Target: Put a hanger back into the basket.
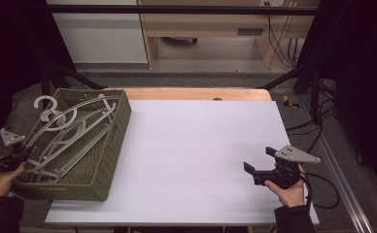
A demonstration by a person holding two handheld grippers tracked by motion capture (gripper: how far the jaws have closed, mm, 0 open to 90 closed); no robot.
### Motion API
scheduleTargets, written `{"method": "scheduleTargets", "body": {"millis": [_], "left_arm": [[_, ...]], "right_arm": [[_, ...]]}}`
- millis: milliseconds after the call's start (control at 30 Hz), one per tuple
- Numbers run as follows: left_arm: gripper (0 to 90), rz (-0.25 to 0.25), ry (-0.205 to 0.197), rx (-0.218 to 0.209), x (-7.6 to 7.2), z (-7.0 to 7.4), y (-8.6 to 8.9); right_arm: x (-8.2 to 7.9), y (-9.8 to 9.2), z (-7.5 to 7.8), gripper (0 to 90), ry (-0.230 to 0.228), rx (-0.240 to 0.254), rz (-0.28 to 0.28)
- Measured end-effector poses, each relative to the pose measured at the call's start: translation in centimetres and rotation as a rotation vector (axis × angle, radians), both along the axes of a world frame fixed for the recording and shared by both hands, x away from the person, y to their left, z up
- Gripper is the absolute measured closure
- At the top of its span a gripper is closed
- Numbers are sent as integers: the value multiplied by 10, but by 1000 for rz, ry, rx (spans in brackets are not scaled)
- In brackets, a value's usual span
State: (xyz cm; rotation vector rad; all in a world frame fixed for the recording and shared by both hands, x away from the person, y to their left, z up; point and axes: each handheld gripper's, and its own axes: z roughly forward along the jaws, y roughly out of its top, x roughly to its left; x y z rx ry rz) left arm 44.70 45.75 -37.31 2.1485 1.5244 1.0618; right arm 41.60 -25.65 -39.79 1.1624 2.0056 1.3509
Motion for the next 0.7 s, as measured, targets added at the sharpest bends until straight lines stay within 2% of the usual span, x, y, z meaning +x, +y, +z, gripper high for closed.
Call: {"method": "scheduleTargets", "body": {"millis": [67, 133, 200, 233, 333, 467, 600, 700], "left_arm": [[824, -5, 8, -14, -1, -4, -4], [822, 1, -1, -29, -4, -5, -8], [820, 8, 0, -63, -7, -4, -11], [820, 11, 0, -51, -8, -4, -14], [817, 17, 6, -52, -9, -6, -17], [785, 12, 42, -53, -8, -11, -16], [724, -5, 76, -114, -10, -6, -12], [681, -14, 60, -161, -13, 1, -11]], "right_arm": [[0, 0, 0, 20, 1, 0, 1], [1, 1, -1, 20, 0, -5, 4], [1, 1, -1, 20, 1, -5, 3], [1, 0, -1, 20, 1, -8, 7], [0, 0, 0, 20, 1, -5, 6], [0, 0, 0, 19, -2, 2, 2], [0, 0, 0, 19, 0, -6, 6], [0, 0, 0, 20, -2, -2, 2]]}}
